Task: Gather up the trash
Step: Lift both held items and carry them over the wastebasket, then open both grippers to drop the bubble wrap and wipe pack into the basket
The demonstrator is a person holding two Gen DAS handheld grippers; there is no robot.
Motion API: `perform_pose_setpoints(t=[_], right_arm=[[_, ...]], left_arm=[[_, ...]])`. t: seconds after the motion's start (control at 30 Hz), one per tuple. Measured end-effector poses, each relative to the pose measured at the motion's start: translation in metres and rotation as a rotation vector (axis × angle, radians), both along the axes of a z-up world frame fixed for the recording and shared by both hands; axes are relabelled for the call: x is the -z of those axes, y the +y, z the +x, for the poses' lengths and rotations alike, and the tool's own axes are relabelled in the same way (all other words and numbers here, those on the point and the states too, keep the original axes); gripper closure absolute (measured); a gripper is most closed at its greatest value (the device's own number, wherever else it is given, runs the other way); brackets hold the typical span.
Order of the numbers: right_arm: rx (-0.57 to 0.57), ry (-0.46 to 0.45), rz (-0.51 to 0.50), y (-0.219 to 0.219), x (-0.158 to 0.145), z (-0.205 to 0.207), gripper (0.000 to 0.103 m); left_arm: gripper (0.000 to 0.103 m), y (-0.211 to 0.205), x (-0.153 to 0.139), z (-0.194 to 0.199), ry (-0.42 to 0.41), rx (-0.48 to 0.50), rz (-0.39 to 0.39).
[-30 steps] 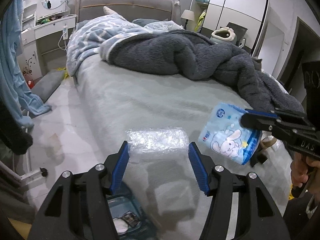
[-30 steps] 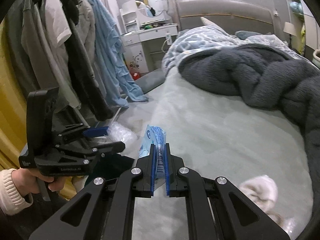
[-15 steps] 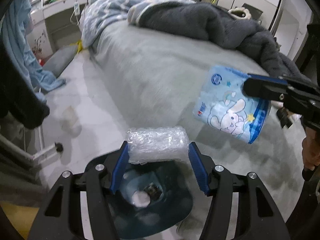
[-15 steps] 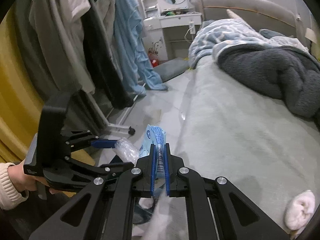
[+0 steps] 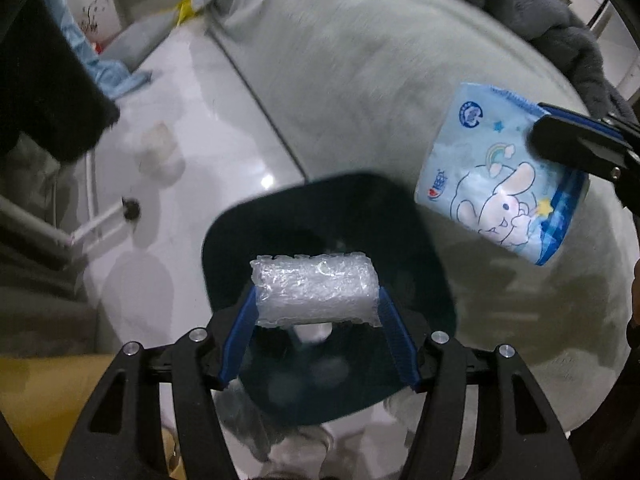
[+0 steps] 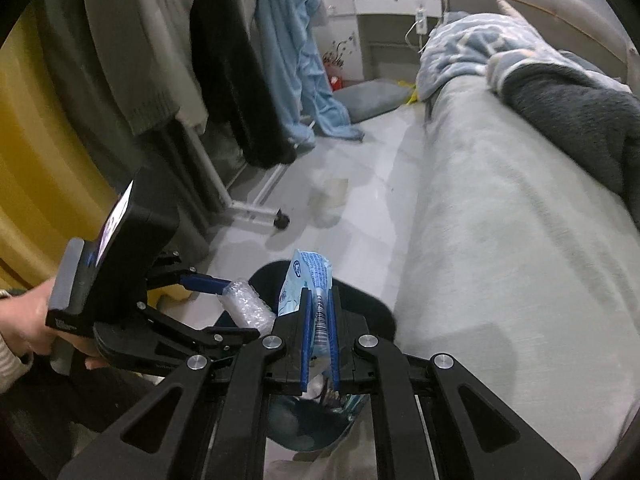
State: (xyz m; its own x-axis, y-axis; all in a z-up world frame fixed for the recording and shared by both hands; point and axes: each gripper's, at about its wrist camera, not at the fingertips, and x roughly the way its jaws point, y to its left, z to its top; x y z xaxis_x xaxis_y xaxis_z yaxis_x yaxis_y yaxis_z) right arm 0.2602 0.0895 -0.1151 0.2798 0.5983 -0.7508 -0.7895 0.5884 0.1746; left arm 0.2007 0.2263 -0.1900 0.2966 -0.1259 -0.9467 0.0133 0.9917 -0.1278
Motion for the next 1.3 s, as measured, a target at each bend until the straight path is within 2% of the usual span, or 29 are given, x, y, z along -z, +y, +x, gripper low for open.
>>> perform_pose_setpoints(t=[0.07, 0.17, 0.27, 0.6, 0.73, 0.9, 0.97, 1.0, 1.03, 1.3], right_arm=[[-0.004, 0.01, -0.015, 0.005, 0.007, 0.0, 0.095], [-0.005, 0.03, -0.042, 0.013, 0.021, 0.001, 0.095], [-0.006, 0.052, -0.078, 0.02, 0.034, 0.002, 0.095], [-0.025, 0.121, -0.189, 0.039, 0.079, -0.004, 0.095], [-0.04, 0.126, -0.22, 0.047, 0.086, -0.011, 0.094], [-0.045, 0.135, -0.243, 0.047, 0.089, -0.014, 0.093], [-0.044, 0.137, -0.245, 0.048, 0.088, -0.014, 0.08], [-0.042, 0.137, -0.246, 0.048, 0.088, -0.014, 0.061], [-0.039, 0.135, -0.241, 0.047, 0.084, -0.013, 0.052], [-0.034, 0.091, -0.169, 0.04, 0.053, -0.01, 0.052]], left_arm=[[0.036, 0.003, 0.007, -0.004, 0.035, 0.002, 0.0], [0.027, 0.009, 0.017, -0.01, 0.085, -0.001, 0.003], [0.024, 0.016, 0.023, -0.017, 0.11, -0.007, 0.003], [0.023, 0.035, 0.007, -0.025, 0.07, -0.047, -0.022], [0.024, 0.042, -0.009, -0.023, 0.006, -0.073, -0.044], [0.029, 0.042, -0.034, -0.021, -0.1, -0.084, -0.071], [0.032, 0.04, -0.047, -0.02, -0.153, -0.079, -0.071], [0.033, 0.039, -0.052, -0.019, -0.177, -0.078, -0.074], [0.033, 0.038, -0.057, -0.019, -0.192, -0.079, -0.077], [0.038, 0.026, -0.097, -0.012, -0.369, -0.092, -0.11]])
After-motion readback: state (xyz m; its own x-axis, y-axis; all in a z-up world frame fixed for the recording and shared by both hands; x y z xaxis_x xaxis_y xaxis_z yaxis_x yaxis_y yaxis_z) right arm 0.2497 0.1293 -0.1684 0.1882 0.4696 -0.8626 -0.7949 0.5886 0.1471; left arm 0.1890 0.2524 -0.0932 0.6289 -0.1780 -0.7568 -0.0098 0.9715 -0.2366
